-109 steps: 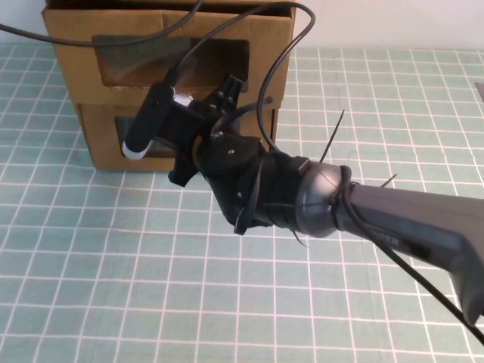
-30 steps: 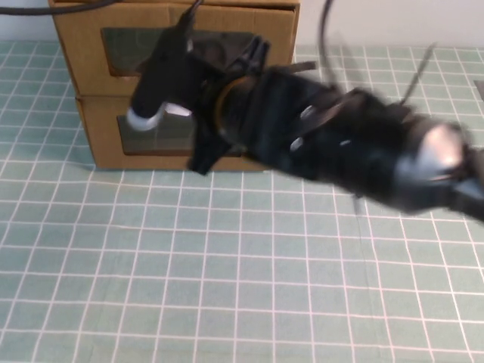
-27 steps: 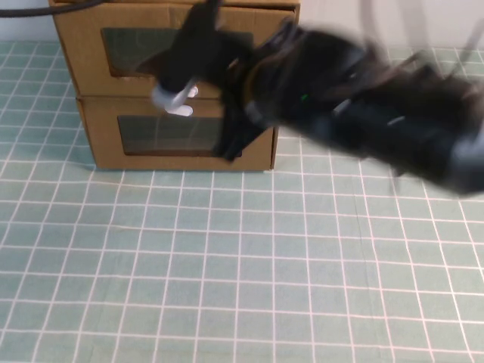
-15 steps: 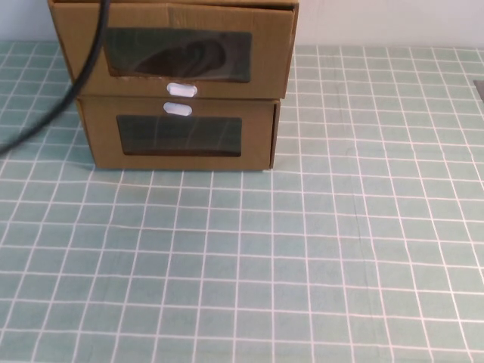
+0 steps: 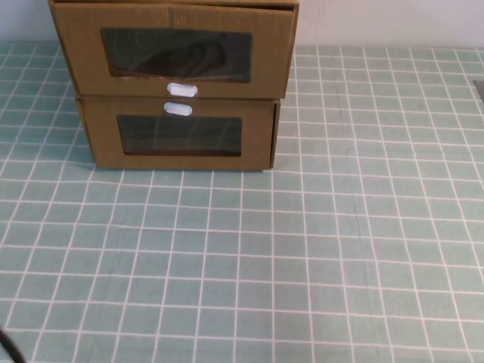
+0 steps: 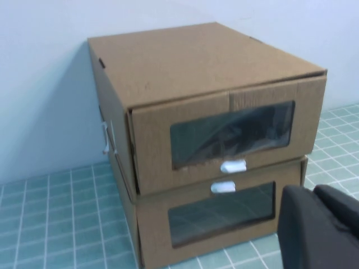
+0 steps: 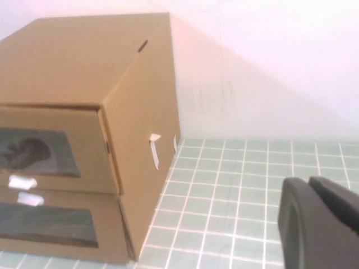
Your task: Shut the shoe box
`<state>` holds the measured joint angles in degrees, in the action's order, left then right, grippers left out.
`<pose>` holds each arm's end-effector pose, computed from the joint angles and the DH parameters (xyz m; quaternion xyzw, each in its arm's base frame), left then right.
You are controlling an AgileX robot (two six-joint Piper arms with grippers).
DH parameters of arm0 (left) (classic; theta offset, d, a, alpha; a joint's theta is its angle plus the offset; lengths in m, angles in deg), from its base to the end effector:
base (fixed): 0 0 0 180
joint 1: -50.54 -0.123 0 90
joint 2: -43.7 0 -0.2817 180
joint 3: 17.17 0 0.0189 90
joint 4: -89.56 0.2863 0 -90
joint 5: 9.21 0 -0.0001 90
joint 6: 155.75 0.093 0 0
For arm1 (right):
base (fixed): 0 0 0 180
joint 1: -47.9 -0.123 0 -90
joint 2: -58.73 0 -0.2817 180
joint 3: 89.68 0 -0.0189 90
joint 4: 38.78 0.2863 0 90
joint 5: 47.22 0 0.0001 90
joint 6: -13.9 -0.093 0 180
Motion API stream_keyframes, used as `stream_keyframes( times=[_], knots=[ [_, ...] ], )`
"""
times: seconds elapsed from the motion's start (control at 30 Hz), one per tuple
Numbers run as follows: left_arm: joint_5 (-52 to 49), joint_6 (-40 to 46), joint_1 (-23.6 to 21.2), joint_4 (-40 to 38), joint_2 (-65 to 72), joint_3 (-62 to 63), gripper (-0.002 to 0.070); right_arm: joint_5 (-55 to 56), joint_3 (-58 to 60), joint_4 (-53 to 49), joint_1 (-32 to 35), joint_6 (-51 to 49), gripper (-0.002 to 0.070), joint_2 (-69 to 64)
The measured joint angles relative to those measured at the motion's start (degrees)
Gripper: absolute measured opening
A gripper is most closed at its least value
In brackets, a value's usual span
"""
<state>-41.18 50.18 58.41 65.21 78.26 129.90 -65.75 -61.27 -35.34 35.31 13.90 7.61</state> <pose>0.1114 -0.0359 0.3985 0.1553 0.7323 -0.0992 0.6555 0.1883 0.0439 0.3998 -0.0676 0.7518 0.0976 0.6486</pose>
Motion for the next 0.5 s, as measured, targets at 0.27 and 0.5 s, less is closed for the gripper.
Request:
stream_keyframes(
  times=[0.27,0.5],
  knots=[
    [4.42,-3.83,0.00,0.00,-8.78,-12.22,-0.0005,2.65,21.52,4.41,0.00,0.00,-0.0015,18.66],
    [4.86,-10.28,0.00,-0.10,-8.91,-21.14,-0.0005,1.55,34.58,1.02,0.00,0.00,-0.0015,30.27]
  ],
)
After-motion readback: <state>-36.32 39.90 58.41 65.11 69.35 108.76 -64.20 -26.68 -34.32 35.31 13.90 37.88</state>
